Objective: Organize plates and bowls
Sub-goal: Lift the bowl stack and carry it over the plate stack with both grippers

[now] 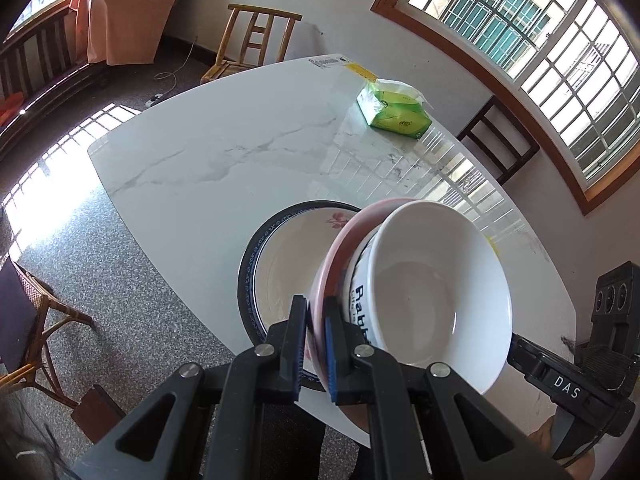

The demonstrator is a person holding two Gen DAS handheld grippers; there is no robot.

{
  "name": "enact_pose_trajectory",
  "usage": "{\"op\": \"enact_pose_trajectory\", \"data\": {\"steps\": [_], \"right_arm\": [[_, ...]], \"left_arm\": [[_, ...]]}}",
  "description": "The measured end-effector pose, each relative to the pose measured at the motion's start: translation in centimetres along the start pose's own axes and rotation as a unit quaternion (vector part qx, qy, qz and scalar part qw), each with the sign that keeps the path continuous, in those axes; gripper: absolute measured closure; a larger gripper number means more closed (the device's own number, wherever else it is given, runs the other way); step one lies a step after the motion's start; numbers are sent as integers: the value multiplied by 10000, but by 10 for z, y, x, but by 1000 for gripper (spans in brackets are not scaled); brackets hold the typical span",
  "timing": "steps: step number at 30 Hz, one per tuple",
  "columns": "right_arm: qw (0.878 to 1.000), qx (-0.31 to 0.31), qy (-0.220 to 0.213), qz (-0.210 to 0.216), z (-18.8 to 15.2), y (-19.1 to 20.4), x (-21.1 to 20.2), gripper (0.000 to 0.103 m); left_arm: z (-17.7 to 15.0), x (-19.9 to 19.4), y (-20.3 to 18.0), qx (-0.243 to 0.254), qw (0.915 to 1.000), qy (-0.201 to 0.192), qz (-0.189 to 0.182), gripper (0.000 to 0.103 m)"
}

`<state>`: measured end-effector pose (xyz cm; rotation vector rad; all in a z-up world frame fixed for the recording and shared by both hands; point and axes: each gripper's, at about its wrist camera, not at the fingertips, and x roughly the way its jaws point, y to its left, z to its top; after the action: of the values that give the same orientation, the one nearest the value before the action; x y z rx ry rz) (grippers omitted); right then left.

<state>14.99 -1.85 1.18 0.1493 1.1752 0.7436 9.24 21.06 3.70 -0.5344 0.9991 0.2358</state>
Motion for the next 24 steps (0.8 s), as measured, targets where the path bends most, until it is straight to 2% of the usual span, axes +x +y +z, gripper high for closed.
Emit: {"op": "enact_pose_trajectory", "data": {"steps": [14,24], "right_arm": [[9998,-5,167,71,15,5,26,87],[9997,4,230,73,18,7,29,87]], "left_arm": [[13,18,20,-137,9998,85,98,96],[18,26,25,-175,9997,137,94,96]]}}
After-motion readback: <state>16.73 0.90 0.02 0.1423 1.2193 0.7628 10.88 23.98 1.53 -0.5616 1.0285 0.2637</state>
